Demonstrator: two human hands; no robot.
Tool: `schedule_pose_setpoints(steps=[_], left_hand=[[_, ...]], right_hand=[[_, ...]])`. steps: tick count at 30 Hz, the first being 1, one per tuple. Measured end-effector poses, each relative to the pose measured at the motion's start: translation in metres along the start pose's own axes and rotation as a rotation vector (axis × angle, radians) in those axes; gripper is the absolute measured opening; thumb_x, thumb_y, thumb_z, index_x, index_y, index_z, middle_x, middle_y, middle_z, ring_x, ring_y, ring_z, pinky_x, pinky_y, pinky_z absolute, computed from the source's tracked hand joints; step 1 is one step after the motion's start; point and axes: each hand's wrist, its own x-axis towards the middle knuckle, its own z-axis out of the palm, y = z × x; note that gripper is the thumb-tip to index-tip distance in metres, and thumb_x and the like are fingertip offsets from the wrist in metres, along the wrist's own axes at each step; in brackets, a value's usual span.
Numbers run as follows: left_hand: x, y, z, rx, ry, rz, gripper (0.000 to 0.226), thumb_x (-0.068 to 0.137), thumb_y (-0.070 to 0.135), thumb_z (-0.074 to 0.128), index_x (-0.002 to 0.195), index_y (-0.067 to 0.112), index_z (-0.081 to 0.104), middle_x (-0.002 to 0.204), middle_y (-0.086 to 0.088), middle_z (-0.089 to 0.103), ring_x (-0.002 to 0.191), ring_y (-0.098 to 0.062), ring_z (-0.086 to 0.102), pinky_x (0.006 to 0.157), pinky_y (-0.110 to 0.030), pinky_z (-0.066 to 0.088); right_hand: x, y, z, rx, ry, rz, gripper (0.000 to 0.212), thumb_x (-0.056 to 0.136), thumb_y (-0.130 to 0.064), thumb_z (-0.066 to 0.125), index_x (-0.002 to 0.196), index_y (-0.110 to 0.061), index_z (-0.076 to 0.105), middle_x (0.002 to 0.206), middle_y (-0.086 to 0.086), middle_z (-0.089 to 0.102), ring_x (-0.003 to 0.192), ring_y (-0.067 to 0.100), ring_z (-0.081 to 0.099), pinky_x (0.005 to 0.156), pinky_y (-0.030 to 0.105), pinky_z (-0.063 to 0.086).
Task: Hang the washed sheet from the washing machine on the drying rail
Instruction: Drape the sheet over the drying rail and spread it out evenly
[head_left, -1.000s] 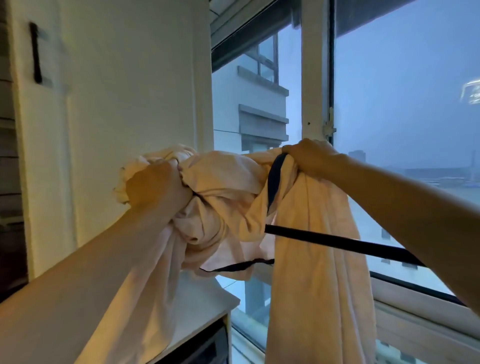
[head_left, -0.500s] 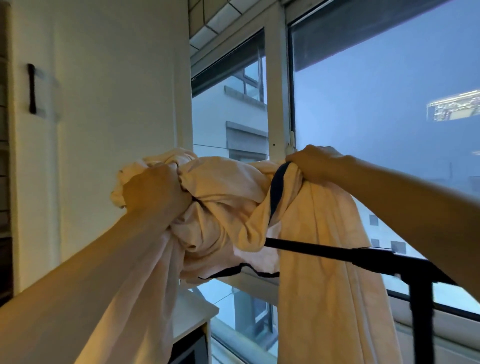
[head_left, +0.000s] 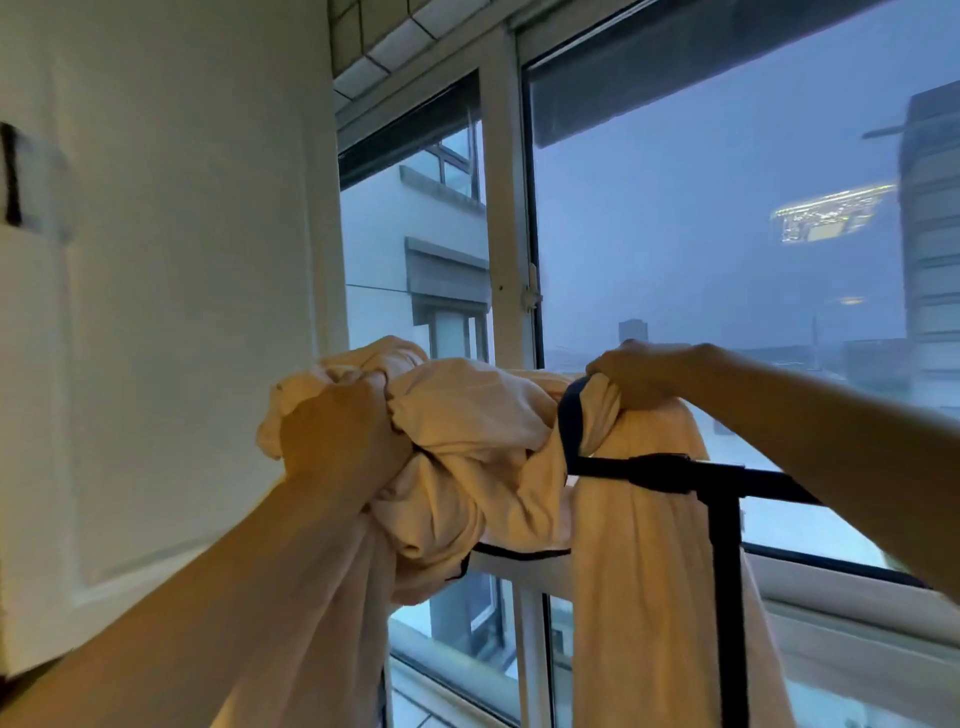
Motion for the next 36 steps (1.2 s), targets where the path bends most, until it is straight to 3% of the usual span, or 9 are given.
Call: schedule_pose_setpoints(steps=[5, 10, 14, 17, 22, 25, 27, 31, 36], left_hand=[[-0.007, 0.006, -0.019, -0.129, -0.021, 0.027, 0.049, 0.091, 0.045, 0.043, 0.128, 0.015, 0.053, 0.122, -0.012, 0.06, 0.105, -0.033, 0.059, 0.08, -0.038, 0.048], [-0.036, 0.025, -0.023, -0.139, -0.161, 0.084, 0.056, 0.09, 0.05, 0.034, 0.13, 0.016, 0.049, 0.13, -0.009, 0.055, 0.117, -0.03, 0.052, 0.093, -0.042, 0.046], [-0.058, 0.04, -0.012, -0.121, -0.256, 0.116, 0.054, 0.095, 0.045, 0.037, 0.14, 0.016, 0.037, 0.144, -0.007, 0.042, 0.132, -0.025, 0.039, 0.108, -0.037, 0.032], [-0.074, 0.053, -0.008, -0.1, -0.302, 0.161, 0.06, 0.094, 0.046, 0.037, 0.146, 0.017, 0.027, 0.151, -0.006, 0.032, 0.132, -0.024, 0.039, 0.103, -0.034, 0.038], [-0.094, 0.078, -0.008, -0.21, -0.384, 0.103, 0.065, 0.093, 0.047, 0.043, 0.148, 0.02, 0.023, 0.152, -0.004, 0.03, 0.133, -0.025, 0.037, 0.1, -0.034, 0.04], [-0.096, 0.083, -0.016, -0.252, -0.391, 0.019, 0.059, 0.095, 0.042, 0.043, 0.146, 0.018, 0.027, 0.149, -0.007, 0.035, 0.133, -0.026, 0.038, 0.104, -0.035, 0.036], [-0.095, 0.082, -0.02, -0.249, -0.355, -0.036, 0.051, 0.093, 0.038, 0.046, 0.139, 0.016, 0.039, 0.133, -0.012, 0.052, 0.117, -0.029, 0.052, 0.091, -0.038, 0.045], [-0.093, 0.075, -0.028, -0.221, -0.269, -0.075, 0.03, 0.085, 0.034, 0.048, 0.11, 0.018, 0.055, 0.083, -0.006, 0.063, 0.075, -0.026, 0.061, 0.062, -0.035, 0.048], [-0.091, 0.073, -0.031, -0.225, -0.207, -0.097, 0.035, 0.091, 0.036, 0.045, 0.117, 0.015, 0.055, 0.098, -0.009, 0.064, 0.089, -0.028, 0.061, 0.075, -0.039, 0.051]], right_hand=[[-0.044, 0.017, -0.013, 0.143, 0.178, 0.159, 0.014, 0.097, -0.023, 0.044, 0.109, -0.026, 0.048, 0.1, 0.003, 0.059, 0.088, 0.02, 0.058, 0.079, 0.032, 0.051], [-0.081, 0.019, 0.002, 0.188, 0.025, 0.251, 0.025, 0.083, -0.027, 0.059, 0.104, -0.028, 0.045, 0.102, 0.004, 0.058, 0.09, 0.027, 0.059, 0.078, 0.039, 0.052], [-0.113, 0.019, 0.011, 0.662, -0.265, 0.398, 0.021, 0.083, -0.024, 0.063, 0.098, -0.023, 0.049, 0.088, 0.003, 0.05, 0.074, 0.022, 0.054, 0.049, 0.031, 0.05], [-0.131, 0.016, -0.003, 1.058, -0.312, 0.397, 0.019, 0.077, -0.026, 0.064, 0.09, -0.016, 0.055, 0.081, 0.007, 0.055, 0.065, 0.019, 0.052, 0.056, 0.026, 0.045], [-0.125, -0.007, -0.01, 0.839, -0.236, 0.189, 0.046, 0.083, -0.034, 0.07, 0.123, -0.033, 0.048, 0.122, -0.002, 0.06, 0.104, 0.023, 0.061, 0.08, 0.034, 0.054], [-0.12, -0.025, 0.004, 0.71, -0.308, 0.114, 0.078, 0.078, -0.027, 0.074, 0.139, -0.03, 0.026, 0.12, 0.006, 0.053, 0.095, 0.022, 0.059, 0.083, 0.039, 0.055], [-0.118, -0.037, 0.011, 0.617, -0.246, 0.07, 0.082, 0.076, -0.025, 0.076, 0.138, -0.024, 0.022, 0.113, 0.01, 0.052, 0.093, 0.023, 0.055, 0.081, 0.039, 0.053], [-0.115, -0.052, 0.013, 0.547, -0.045, -0.032, 0.052, 0.085, -0.028, 0.066, 0.125, -0.01, 0.037, 0.108, 0.013, 0.053, 0.093, 0.025, 0.054, 0.072, 0.027, 0.044], [-0.116, -0.042, 0.002, 0.523, 0.026, -0.055, 0.018, 0.097, -0.028, 0.047, 0.094, -0.013, 0.056, 0.095, 0.01, 0.061, 0.084, 0.024, 0.057, 0.069, 0.027, 0.041]])
